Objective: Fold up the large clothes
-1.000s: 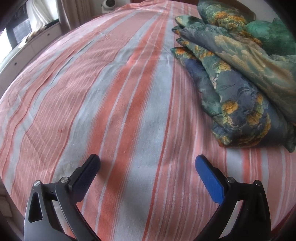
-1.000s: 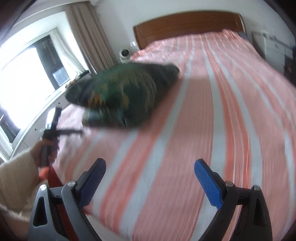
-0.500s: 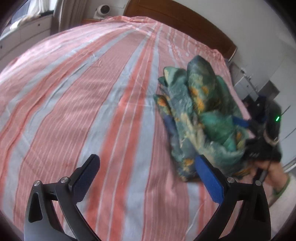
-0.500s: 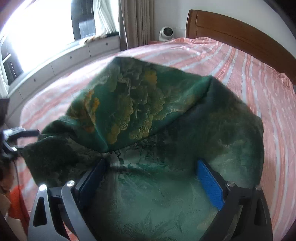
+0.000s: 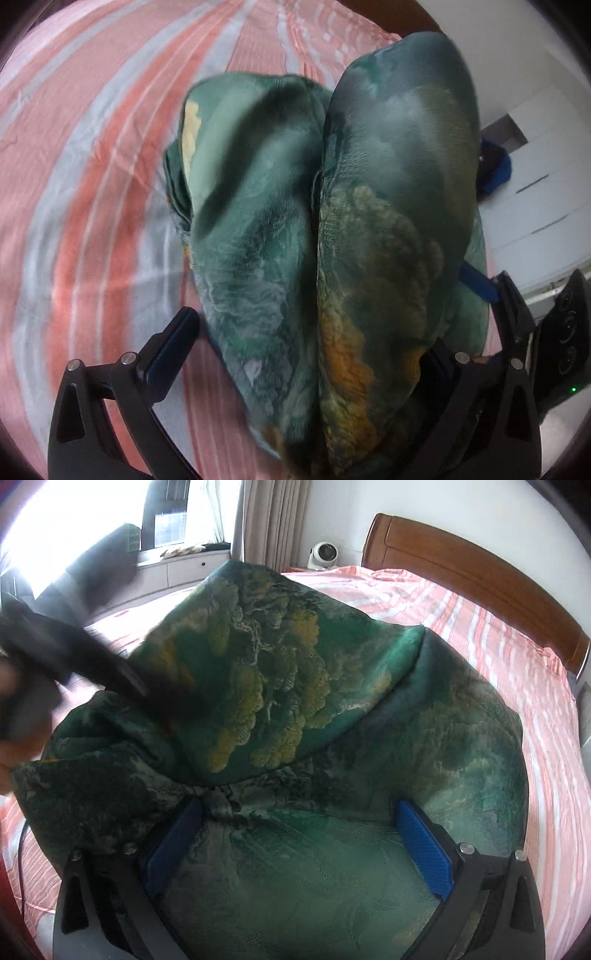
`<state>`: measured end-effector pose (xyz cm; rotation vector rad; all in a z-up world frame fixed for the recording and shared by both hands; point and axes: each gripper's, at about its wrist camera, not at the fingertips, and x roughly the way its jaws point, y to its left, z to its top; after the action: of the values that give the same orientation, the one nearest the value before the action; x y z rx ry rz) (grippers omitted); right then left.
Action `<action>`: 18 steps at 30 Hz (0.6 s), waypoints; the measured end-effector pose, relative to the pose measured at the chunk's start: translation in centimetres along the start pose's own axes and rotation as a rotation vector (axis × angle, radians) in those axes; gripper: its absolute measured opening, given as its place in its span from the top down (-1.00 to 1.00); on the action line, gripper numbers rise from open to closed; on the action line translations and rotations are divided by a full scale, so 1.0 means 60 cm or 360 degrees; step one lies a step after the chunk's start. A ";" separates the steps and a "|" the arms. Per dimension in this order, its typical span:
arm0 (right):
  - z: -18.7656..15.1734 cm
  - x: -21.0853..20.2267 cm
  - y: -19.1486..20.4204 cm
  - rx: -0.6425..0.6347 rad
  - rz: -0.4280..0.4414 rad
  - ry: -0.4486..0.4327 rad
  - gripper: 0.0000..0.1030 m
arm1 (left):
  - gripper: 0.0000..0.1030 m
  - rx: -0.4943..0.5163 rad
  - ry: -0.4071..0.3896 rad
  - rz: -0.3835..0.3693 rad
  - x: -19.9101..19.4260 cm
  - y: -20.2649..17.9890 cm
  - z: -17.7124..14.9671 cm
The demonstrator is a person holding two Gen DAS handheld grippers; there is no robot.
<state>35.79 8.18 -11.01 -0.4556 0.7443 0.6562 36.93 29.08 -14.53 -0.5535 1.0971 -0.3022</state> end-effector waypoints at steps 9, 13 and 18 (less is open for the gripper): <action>-0.047 -0.203 -0.183 0.0638 0.0392 -0.0262 -0.95 | -1.00 -0.0070 0.0040 -0.0135 0.028 0.011 0.011; -0.119 -0.143 -0.304 0.1087 0.0514 -0.0044 -0.96 | -1.00 -0.0089 0.0055 -0.0132 0.053 0.009 0.034; -0.180 0.002 -0.298 0.1403 0.1068 0.0190 -1.00 | -0.99 -0.0104 0.0071 -0.0121 0.073 0.006 0.036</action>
<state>43.05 -10.88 -15.52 0.5989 1.2232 0.8402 40.75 27.81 -17.27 -0.6499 1.1338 -0.3471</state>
